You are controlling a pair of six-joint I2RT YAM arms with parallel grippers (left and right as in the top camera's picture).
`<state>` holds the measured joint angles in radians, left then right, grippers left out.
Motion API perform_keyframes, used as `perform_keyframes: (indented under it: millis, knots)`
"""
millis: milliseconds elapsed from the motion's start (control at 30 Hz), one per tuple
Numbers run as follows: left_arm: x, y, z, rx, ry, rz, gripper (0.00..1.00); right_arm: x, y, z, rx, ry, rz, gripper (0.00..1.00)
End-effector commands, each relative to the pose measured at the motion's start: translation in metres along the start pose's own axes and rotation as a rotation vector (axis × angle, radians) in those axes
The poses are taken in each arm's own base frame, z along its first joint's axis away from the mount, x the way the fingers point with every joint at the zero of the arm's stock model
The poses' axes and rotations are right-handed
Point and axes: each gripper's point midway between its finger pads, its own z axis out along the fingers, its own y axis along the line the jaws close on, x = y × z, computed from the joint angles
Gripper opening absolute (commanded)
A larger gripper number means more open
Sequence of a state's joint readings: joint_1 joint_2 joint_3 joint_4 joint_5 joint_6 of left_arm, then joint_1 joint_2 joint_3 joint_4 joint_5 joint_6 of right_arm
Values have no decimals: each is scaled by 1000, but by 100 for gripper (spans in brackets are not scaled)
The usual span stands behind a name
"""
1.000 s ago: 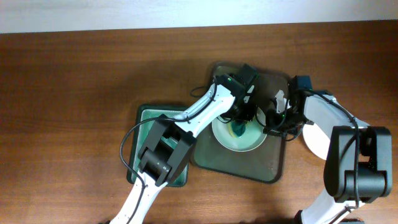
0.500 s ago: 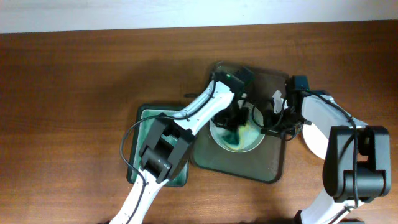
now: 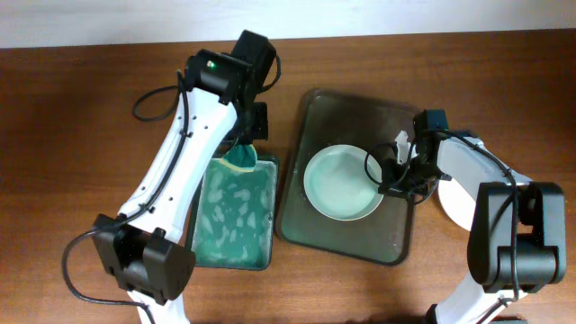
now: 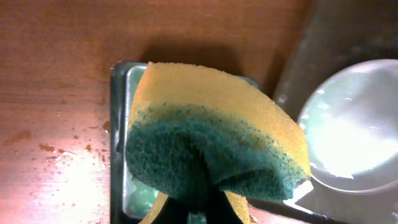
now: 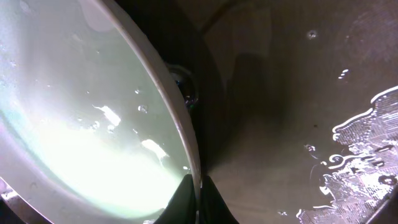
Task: Clean dirty plates on tray and stack at the side
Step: 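Scrub the last plate with the sponge in the left gripper, then lift the last plate with the right gripper and stack it on the pile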
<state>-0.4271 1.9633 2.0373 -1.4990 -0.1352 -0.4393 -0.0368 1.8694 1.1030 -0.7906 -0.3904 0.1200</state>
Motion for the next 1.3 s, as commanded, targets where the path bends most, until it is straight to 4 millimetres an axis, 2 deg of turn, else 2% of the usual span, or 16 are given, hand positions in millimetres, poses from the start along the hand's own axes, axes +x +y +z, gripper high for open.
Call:
perform_keyframes:
  millis: [0, 67, 100, 167, 200, 267, 333, 400, 433, 467, 567, 667, 833, 1067, 1167, 1267]
  knots:
    - [30, 25, 71, -115, 138, 13, 0, 3, -10, 1, 36, 6, 5, 4]
    - [59, 35, 128, -92, 221, -25, 0, 2, -10, 1, 36, 6, 5, 4]
    - [65, 37, 142, -61, 239, -51, 0, 2, -10, 1, 36, 5, 4, 4]
    - [61, 40, 143, -40, 227, -75, 9, -2, -9, 1, 34, -12, -3, 7]
    - [58, 38, 137, -25, 212, -79, 17, -5, -9, 1, 32, -25, -8, 14]
    - [49, 38, 117, 0, 150, -85, 48, -12, -8, 0, 29, -51, -17, 15]
    - [41, 39, 83, 37, 58, -94, 55, -13, -8, 0, 29, -54, -19, 4]
    - [39, 42, 57, 61, -6, -100, 58, -15, -2, -13, 26, -90, -33, 4]
    - [39, 43, 44, 73, -37, -103, 64, -17, 1, -26, 34, -123, -45, 4]
    - [38, 45, 33, 86, -69, -106, 100, -18, 1, -47, 103, -182, -70, 4]
    - [38, 45, 27, 90, -83, -107, 100, -12, 19, -121, 379, -429, -152, 4]
    - [38, 45, 27, 90, -83, -107, 100, -4, 29, -155, 561, -575, -179, 4]
    - [38, 45, 27, 90, -83, -107, 99, 20, 55, -173, 868, -686, -319, 4]
    - [38, 45, 27, 90, -83, -107, 100, 32, 93, -195, 1037, -849, -481, 4]
    - [38, 45, 27, 90, -83, -107, 100, 41, 110, -191, 1035, -872, -554, 4]
    - [38, 45, 27, 90, -83, -107, 99, 46, 123, -213, 1133, -991, -580, 4]
